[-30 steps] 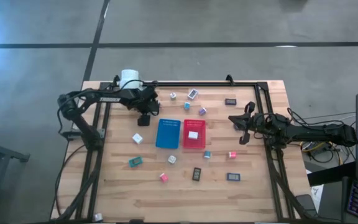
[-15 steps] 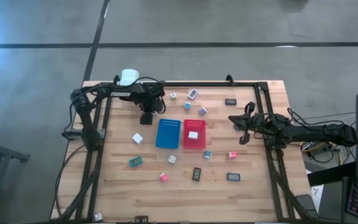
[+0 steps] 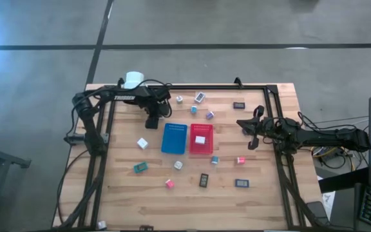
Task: Pick & Place Office items
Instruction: Put the white digital clock into the blue bin
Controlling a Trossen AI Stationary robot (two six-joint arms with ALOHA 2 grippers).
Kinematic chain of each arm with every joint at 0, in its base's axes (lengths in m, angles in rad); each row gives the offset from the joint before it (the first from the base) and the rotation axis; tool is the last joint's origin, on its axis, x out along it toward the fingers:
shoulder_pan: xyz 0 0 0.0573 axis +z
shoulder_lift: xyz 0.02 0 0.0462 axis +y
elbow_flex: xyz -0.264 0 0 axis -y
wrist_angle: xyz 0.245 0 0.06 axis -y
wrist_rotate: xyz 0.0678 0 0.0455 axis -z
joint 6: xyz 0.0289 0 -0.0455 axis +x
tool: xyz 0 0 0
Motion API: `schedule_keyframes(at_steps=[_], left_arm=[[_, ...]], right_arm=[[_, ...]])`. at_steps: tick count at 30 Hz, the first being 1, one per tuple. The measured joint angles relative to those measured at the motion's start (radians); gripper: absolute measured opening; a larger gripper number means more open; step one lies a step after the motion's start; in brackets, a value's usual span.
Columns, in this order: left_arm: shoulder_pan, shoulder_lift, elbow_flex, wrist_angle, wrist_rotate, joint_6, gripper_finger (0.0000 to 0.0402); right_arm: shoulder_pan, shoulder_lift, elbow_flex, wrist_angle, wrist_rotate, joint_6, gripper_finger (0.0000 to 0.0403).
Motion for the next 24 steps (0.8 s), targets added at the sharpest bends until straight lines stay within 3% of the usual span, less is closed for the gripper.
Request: schedule_keyframes(at_steps=[14, 24], left_arm=[[-0.046, -0.288, -0.009, -0.081, -0.033, -0.066, 0.0142], [-0.109, -0.502, -0.044, -0.012, -0.031, -0.09, 0.0142]], right_arm=[[0.0, 0.0, 0.0, 0.0, 0.0, 0.02, 0.0008], [0.0, 0.0, 0.0, 0.003, 0.0, 0.028, 0.0008]])
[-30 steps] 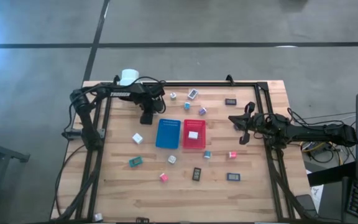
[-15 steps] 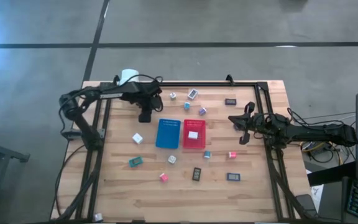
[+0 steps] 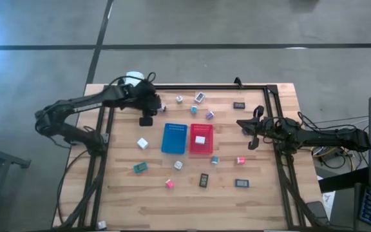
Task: Pick & Place Office items
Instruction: Put the white digital clock into the blue bin
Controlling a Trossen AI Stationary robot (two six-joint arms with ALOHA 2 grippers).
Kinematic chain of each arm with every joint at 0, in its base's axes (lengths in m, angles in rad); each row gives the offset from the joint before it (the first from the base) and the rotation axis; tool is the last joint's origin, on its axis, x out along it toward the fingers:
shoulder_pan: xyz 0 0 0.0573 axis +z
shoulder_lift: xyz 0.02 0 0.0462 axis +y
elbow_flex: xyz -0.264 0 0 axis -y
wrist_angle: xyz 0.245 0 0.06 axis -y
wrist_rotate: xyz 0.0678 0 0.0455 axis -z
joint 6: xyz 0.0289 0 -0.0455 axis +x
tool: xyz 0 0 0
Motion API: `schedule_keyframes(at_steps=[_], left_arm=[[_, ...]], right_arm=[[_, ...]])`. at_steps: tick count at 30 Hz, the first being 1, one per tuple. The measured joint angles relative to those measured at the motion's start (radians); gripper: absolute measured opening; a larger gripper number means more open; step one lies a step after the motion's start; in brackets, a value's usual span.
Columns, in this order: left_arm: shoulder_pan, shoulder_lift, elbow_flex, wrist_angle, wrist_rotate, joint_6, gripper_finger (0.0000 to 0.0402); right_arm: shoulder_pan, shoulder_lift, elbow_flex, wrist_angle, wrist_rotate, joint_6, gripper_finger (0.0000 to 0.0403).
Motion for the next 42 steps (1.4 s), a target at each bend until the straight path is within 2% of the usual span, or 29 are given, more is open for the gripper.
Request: schedule_keyframes(at_steps=[4, 13, 17, 25, 31, 42], left_arm=[[-0.013, -0.069, -0.052, 0.074, 0.018, 0.003, 0.0142], [-0.015, -0.257, -0.198, 0.263, 0.133, -0.057, 0.0142], [-0.015, -0.337, -0.256, 0.319, 0.138, -0.092, 0.0142], [-0.015, -0.483, -0.406, 0.54, 0.149, -0.203, 0.0142], [-0.015, -0.578, -0.492, 0.626, 0.156, -0.292, 0.0142], [-0.015, -0.737, -0.588, 0.644, 0.291, -0.36, 0.0142]], right_arm=[[0.0, 0.0, 0.0, 0.001, 0.0, 0.004, 0.0008], [0.0, 0.0, 0.0, 0.002, 0.0, 0.006, 0.0008], [0.0, 0.0, 0.0, 0.002, 0.0, 0.006, 0.0008], [0.0, 0.0, 0.0, 0.003, 0.001, 0.006, 0.0008], [0.0, 0.0, 0.0, 0.003, 0.0, 0.006, 0.0008], [0.0, 0.0, 0.0, 0.003, 0.001, 0.006, 0.0008]])
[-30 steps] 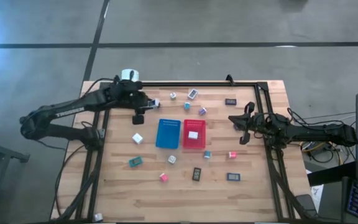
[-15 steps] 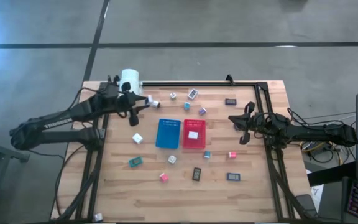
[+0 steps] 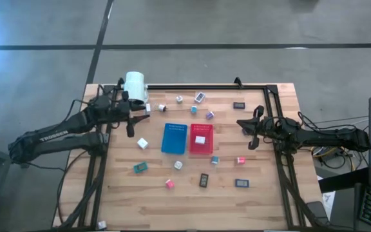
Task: Pick & Place Office items
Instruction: Put the white digital clock into the blue bin
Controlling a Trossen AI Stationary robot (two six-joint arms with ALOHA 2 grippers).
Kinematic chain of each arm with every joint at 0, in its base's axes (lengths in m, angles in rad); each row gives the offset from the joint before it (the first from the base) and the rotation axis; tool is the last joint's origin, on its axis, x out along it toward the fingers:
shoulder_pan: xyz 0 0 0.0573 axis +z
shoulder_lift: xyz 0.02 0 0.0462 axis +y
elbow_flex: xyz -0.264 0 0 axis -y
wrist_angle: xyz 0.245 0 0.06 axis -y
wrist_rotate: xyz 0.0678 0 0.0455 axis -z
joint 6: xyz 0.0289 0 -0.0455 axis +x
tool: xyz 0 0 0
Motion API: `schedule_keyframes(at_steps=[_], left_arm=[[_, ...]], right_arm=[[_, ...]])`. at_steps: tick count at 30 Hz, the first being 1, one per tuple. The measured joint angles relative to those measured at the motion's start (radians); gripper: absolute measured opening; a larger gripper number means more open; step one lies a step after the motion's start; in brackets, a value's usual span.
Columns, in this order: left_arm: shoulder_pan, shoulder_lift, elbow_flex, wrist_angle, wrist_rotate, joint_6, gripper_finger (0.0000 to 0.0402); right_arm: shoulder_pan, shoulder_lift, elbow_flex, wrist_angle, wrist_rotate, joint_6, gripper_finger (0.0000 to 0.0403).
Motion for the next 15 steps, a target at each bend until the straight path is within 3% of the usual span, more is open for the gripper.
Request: schedule_keyframes(at_steps=[10, 15], left_arm=[[-0.002, -0.12, -0.143, 0.158, 0.136, -0.088, 0.0142], [-0.006, -0.16, -0.229, 0.253, 0.146, -0.139, 0.0142]], right_arm=[[0.0, 0.0, 0.0, 0.0, 0.0, 0.0, 0.0008], [0.0, 0.0, 0.0, 0.0, 0.0, 0.0, 0.0008]])
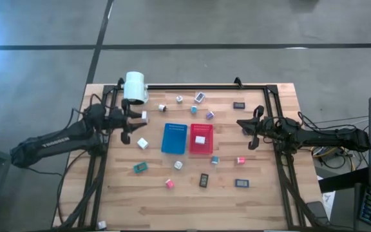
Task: Pick & Place Office items
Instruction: Put the white digital clock into the blue bin
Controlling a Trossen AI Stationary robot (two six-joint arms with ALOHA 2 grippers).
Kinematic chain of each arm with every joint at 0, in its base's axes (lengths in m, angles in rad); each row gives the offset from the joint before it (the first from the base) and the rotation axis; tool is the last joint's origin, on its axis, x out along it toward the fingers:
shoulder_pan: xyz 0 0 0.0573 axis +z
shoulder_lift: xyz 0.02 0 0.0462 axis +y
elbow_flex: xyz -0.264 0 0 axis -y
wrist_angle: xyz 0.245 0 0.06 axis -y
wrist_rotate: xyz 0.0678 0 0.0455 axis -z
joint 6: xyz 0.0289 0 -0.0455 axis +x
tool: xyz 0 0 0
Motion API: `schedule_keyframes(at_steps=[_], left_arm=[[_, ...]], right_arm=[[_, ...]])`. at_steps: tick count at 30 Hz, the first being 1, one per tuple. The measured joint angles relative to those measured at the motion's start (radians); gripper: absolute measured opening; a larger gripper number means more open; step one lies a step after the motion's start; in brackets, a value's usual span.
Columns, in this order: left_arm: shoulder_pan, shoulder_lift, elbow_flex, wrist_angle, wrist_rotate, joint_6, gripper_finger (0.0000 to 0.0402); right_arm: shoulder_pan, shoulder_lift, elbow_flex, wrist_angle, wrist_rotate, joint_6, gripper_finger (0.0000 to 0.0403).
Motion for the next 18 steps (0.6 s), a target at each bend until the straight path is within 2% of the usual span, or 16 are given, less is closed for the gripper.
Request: schedule_keyframes(at_steps=[8, 18], left_arm=[[-0.028, -0.019, -0.088, 0.209, 0.0, 0.01, 0.0142], [-0.028, -0.018, -0.134, 0.208, 0.016, 0.053, 0.0142]], right_arm=[[0.0, 0.0, 0.0, 0.0, 0.0, 0.0, 0.0008], [0.0, 0.0, 0.0, 0.002, 0.0, 0.002, 0.0008]])
